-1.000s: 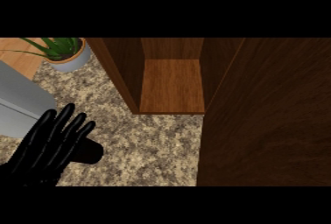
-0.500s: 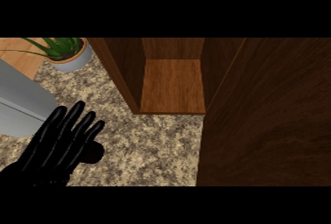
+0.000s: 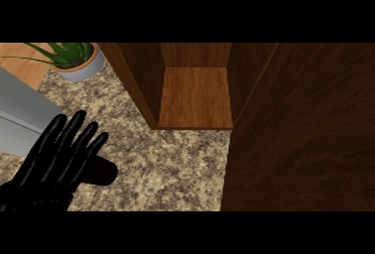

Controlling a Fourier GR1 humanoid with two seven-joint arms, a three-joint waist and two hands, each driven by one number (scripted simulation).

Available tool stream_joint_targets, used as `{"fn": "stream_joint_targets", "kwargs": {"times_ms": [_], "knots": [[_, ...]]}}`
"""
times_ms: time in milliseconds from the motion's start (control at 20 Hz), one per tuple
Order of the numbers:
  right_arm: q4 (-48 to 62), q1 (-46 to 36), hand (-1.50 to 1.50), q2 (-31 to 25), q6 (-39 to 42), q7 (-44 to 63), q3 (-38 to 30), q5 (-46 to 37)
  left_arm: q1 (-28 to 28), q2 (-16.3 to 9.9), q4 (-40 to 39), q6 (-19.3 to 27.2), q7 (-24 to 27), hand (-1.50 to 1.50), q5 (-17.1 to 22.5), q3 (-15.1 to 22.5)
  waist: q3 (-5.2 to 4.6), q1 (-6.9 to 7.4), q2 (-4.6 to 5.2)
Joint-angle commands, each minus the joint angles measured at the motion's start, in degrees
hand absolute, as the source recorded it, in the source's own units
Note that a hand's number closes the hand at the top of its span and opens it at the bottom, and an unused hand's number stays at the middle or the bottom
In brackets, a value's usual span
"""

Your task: Pick up the wine, place it into the cabinet and close the cabinet

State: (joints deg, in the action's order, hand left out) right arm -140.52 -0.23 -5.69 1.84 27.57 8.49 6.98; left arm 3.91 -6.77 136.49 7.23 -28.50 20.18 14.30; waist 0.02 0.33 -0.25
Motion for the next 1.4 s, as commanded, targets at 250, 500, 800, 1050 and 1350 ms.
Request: {"fn": "stream_joint_targets", "kwargs": {"times_ms": [250,500,800,1050,1350], "knots": [[-5.3,-1.6,-1.50,-0.4,0.1,4.9,-1.6,2.7,5.6,-2.2,4.5,-3.6,2.9,-1.50,1.5,-9.2,-0.03,-0.16,0.13],[-7.5,-1.3,-1.50,-0.6,-0.3,6.7,-3.2,3.4,3.6,-3.7,-0.5,-5.9,6.5,-1.50,5.0,-17.5,-0.06,-0.37,0.14],[-6.4,-0.1,-1.50,1.5,-0.7,4.8,2.6,-0.9,8.4,-3.7,-10.0,-14.0,15.5,-1.50,7.8,-25.4,-0.06,-0.26,0.15],[-3.7,-4.3,-1.50,-0.7,0.7,6.7,-2.8,2.8,7.5,-3.2,-19.0,-17.5,19.2,-1.50,5.7,-26.3,-0.05,-0.33,0.24],[-8.7,-2.9,-1.50,1.2,-0.7,9.2,1.2,-0.5,2.1,-3.8,-26.8,-16.8,18.5,-1.50,2.8,-26.6,-0.05,-0.85,0.21]]}}
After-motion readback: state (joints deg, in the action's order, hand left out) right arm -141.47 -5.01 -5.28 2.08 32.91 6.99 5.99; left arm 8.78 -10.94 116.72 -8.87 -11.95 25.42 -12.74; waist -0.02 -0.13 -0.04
